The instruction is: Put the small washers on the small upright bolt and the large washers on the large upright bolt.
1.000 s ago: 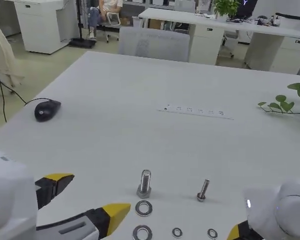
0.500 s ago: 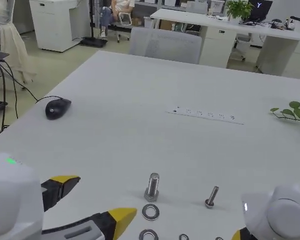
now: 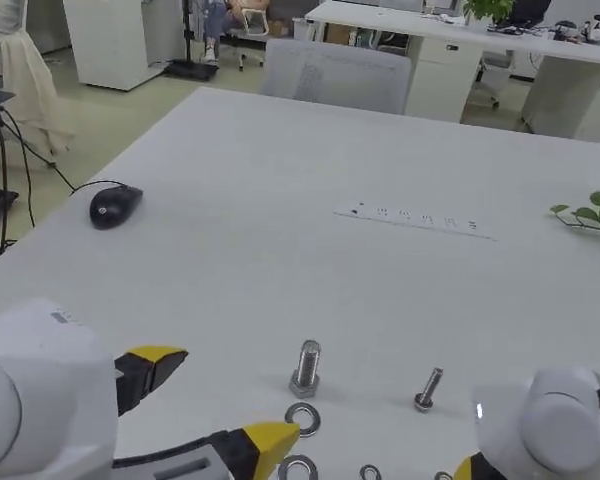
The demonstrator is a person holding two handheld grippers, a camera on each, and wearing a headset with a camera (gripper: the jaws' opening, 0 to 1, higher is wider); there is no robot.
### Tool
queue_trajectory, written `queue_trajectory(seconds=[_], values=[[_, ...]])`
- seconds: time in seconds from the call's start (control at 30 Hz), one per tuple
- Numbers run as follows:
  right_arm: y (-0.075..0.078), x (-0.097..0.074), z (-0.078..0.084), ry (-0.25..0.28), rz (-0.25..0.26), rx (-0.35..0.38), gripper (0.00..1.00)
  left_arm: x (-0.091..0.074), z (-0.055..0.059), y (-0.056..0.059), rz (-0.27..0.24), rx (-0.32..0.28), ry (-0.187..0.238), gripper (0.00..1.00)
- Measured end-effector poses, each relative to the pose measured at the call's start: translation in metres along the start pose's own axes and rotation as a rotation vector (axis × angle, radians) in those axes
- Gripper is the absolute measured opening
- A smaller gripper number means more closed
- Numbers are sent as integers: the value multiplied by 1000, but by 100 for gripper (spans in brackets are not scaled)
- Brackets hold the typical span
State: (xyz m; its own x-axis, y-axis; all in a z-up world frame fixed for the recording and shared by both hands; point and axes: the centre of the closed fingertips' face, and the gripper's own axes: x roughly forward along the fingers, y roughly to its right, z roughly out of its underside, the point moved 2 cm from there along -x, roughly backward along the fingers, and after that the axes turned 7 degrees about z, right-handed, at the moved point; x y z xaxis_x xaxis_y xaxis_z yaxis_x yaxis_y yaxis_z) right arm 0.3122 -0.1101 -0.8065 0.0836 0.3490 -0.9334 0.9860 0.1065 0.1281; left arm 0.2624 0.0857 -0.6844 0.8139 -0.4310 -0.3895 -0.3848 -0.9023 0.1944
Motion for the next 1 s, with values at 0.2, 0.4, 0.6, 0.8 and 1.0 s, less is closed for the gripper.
queue_trajectory(seconds=[0.2, 0.4, 0.6, 0.8, 1.0], values=[[1, 0, 0, 8, -4, 9, 17, 3, -1, 0, 12, -2, -3, 66], [-1, -1, -1, -2, -9, 15, 17, 4, -2, 1, 21, 1, 1, 66], [1, 0, -1, -24, -3, 14, 16, 5, -1, 2, 25, -1, 5, 66], [-2, 0, -2, -27, 12, -1, 15, 4, 0, 2, 24, -3, 8, 66], [-1, 0, -3, -34, 10, -5, 13, 2, -2, 2, 22, -2, 12, 66]])
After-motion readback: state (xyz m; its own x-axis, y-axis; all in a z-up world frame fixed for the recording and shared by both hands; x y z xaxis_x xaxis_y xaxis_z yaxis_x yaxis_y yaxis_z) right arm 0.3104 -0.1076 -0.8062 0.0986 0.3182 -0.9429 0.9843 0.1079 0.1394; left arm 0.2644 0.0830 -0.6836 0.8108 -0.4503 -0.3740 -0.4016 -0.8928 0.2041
